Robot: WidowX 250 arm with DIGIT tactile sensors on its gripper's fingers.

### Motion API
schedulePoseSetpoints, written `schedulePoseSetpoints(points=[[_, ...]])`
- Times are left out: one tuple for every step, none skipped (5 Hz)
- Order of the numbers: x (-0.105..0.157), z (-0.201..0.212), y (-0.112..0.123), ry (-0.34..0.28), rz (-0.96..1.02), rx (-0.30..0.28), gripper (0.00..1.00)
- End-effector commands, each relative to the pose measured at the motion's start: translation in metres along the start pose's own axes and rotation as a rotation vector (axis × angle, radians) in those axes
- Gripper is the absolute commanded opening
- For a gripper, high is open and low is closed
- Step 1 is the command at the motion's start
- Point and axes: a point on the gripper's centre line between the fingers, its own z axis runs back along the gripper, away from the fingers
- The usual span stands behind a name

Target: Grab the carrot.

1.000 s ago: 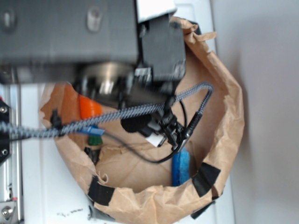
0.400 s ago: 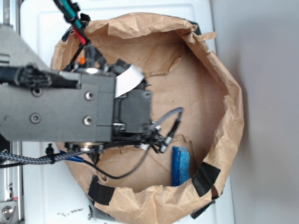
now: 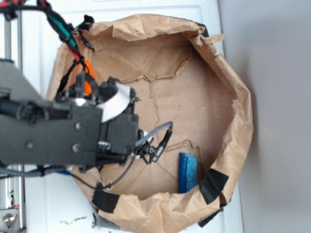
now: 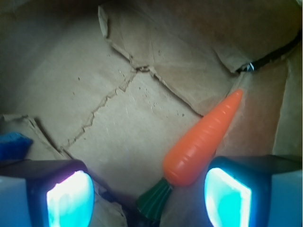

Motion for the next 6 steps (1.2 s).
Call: schedulePoseSetpoints(points=[[0.011,0.005,-0.008,-0.015,0.033,-0.018,1.00],[0.016,-0.018,-0.012,-0.046,0.041,0.012,1.00],[0.018,-0.029,-0.014,-0.068,0.045,0.021,1.00],[0.010,-0.024,-0.007,-0.056,0.060,0.022,1.00],[-0.003,-0.012,0.006,0.020,0.052,0.029,1.00],[-0.009,-0.020,0.014,0.066,0.022,0.012,1.00]])
